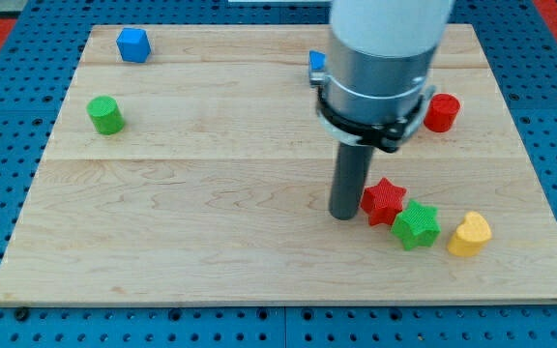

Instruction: Push the green circle into the red star

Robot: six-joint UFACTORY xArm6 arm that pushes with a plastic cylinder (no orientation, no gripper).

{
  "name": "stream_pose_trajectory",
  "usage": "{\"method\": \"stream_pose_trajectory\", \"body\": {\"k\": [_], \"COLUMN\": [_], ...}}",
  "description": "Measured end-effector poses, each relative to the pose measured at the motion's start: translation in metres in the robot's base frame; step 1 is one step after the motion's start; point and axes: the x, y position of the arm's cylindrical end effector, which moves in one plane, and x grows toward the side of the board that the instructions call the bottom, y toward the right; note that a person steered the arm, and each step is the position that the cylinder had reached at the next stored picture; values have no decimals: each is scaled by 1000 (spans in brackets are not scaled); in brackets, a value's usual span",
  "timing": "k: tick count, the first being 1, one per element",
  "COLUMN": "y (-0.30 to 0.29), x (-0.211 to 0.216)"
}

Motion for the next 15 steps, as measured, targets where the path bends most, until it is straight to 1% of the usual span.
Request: {"method": "stream_pose_trajectory", "body": {"k": [1, 2, 3, 4, 7, 9, 10, 11, 12, 13, 15], "y": [10, 54, 73, 20, -184, -306, -356, -332, -279, -229, -222], "x": [-17, -8, 20, 4, -44, -98, -123, -154, -144, -108, -108]}}
